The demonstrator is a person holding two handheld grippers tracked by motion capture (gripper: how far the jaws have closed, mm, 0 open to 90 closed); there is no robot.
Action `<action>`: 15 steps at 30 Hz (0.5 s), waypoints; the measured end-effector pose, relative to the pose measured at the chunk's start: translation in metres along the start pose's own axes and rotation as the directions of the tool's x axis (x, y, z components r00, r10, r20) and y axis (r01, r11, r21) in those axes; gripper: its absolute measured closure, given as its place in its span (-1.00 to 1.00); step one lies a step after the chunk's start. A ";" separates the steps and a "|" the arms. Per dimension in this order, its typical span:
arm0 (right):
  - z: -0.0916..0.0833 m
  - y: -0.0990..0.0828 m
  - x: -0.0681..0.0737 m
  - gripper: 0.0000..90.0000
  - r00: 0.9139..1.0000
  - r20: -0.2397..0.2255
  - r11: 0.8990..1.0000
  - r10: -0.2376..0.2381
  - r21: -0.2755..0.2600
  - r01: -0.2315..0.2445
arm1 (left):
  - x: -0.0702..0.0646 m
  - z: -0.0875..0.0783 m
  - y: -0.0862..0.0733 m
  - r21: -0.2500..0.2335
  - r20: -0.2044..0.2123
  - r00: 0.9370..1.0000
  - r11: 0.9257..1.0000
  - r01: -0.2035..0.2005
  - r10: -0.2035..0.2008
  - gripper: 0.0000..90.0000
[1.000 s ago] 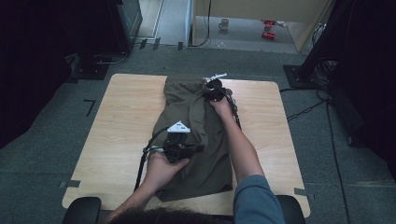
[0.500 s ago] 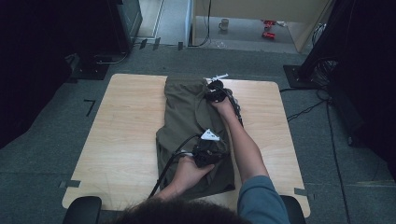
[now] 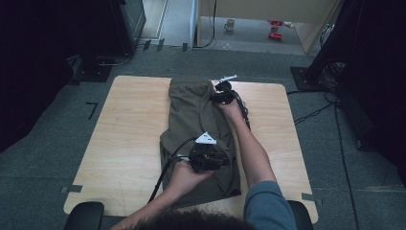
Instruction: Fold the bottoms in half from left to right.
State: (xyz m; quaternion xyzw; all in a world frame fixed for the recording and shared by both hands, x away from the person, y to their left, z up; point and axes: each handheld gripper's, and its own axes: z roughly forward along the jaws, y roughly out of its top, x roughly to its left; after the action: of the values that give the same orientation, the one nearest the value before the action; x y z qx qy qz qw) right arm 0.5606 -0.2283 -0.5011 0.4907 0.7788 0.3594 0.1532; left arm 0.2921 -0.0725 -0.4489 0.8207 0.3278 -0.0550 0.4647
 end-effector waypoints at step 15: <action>-0.048 0.011 0.002 0.84 0.999 -0.036 0.998 0.035 -0.055 -0.037 | 0.027 -0.012 -0.015 0.063 -0.159 0.987 0.998 -0.011 0.021 1.00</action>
State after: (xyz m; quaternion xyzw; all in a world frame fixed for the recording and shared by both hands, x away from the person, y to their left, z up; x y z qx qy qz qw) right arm 0.5379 -0.2436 -0.4597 0.4939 0.7620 0.3922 0.1467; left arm 0.3021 -0.0439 -0.4635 0.8392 0.3555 0.0043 0.4116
